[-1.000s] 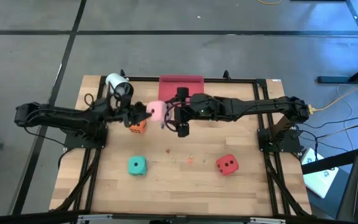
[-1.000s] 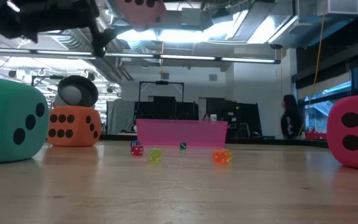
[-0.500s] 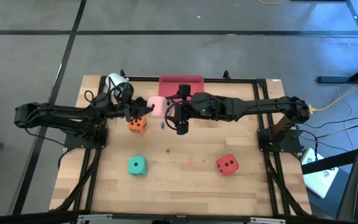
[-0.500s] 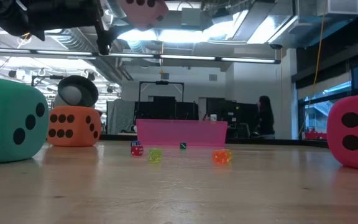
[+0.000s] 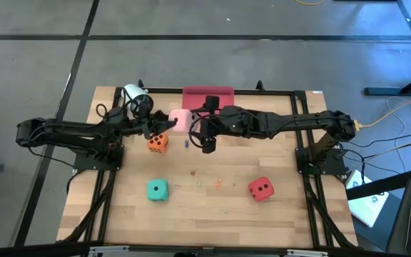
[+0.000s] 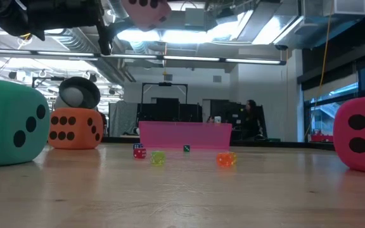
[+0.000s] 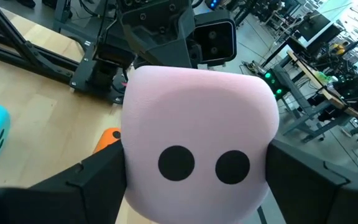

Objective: Pick & Place Dice
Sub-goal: Put the big pink dice into the pink bin

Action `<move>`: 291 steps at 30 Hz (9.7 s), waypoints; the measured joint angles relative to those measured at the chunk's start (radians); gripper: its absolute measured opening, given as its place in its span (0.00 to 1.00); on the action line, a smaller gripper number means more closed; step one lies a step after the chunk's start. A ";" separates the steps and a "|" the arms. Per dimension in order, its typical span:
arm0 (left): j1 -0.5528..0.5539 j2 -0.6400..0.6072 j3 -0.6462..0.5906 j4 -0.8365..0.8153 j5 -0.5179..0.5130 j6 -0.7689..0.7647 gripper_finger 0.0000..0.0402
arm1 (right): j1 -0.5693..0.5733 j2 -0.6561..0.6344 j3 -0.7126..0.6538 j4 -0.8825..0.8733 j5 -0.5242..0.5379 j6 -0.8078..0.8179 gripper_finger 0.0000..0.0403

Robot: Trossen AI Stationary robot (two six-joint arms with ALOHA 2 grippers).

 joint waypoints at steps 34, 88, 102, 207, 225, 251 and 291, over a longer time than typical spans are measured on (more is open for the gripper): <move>0.033 0.001 0.011 0.053 -0.053 0.298 0.58 | 0.067 0.015 -0.004 0.015 0.466 -0.030 0.98; 0.004 -0.160 0.066 -0.549 -0.264 0.866 0.67 | 0.026 0.009 0.000 -0.460 0.428 0.477 0.85; -0.042 -0.113 0.400 -1.191 -0.517 0.719 0.71 | 0.026 0.009 0.000 -0.527 0.397 0.496 0.85; 0.238 0.017 0.415 -1.230 -0.393 0.729 0.99 | 0.026 0.009 -0.001 -0.607 0.354 0.678 0.85; 0.263 0.209 0.505 -1.381 -0.164 0.657 1.00 | -0.014 0.009 -0.001 -0.909 0.407 0.830 0.85; 0.264 0.620 0.832 -1.808 -0.164 0.629 1.00 | 0.007 0.009 -0.001 -1.022 0.372 0.926 0.85; 0.259 0.757 0.830 -1.721 -0.188 0.725 1.00 | 0.007 0.009 -0.001 -1.019 0.380 0.937 0.85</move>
